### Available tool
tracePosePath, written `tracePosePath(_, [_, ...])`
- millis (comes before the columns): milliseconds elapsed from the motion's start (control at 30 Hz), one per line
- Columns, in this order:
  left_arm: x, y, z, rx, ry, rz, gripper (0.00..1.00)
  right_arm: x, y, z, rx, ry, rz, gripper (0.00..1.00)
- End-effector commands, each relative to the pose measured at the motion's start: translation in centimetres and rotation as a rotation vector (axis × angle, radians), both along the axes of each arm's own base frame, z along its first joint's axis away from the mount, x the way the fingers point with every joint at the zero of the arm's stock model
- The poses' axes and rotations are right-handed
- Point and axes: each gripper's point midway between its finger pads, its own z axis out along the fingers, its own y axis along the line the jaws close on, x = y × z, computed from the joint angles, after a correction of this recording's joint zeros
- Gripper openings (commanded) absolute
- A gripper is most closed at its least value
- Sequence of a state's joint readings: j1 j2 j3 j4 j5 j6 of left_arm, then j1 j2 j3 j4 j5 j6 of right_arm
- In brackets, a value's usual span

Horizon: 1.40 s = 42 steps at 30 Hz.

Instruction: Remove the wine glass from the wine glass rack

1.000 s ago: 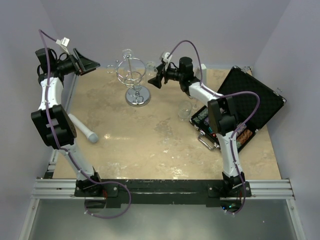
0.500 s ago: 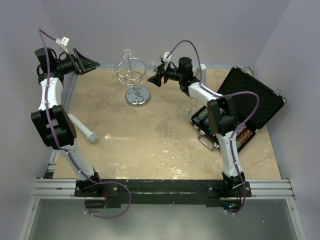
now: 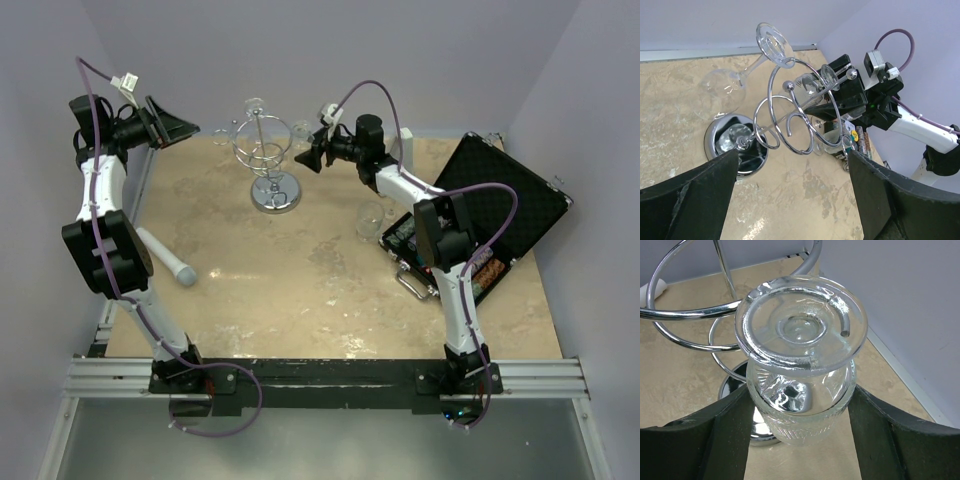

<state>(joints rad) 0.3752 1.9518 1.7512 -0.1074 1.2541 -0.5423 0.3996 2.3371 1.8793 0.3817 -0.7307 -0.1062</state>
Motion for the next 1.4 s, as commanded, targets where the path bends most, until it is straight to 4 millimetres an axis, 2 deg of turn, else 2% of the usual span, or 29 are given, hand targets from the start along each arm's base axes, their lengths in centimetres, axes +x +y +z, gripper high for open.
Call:
tracePosePath(0, [-1.0, -0.6, 1.8, 0.005, -0.054, -0.029, 0.94, 0.7, -0.5, 5.1, 0.042, -0.091, -0.058, 0.00])
tracePosePath(233, [-0.8, -0.5, 2.3, 0.005, -0.068, -0.033, 0.94, 1.0, -0.9, 6.5, 0.067, -0.103, -0.094, 0.00])
tracePosePath(567, [-1.1, -0.7, 2.2, 0.001, -0.059, -0.037, 0.94, 1.7, -1.6, 6.8, 0.071, -0.102, -0.140, 0.00])
tracePosePath(733, [-1.1, -0.6, 2.1, 0.001, -0.056, -0.036, 0.94, 1.7, -1.7, 7.7, 0.075, -0.124, -0.144, 0.00])
tracePosePath(933, [-1.2, -0.8, 1.9, -0.001, -0.052, -0.039, 0.94, 3.1, -2.3, 8.2, 0.088, -0.125, -0.239, 0.00])
tracePosePath(1367, [-1.4, -0.9, 2.2, -0.003, -0.053, -0.043, 0.94, 3.2, -1.5, 9.4, 0.133, -0.130, -0.264, 0.00])
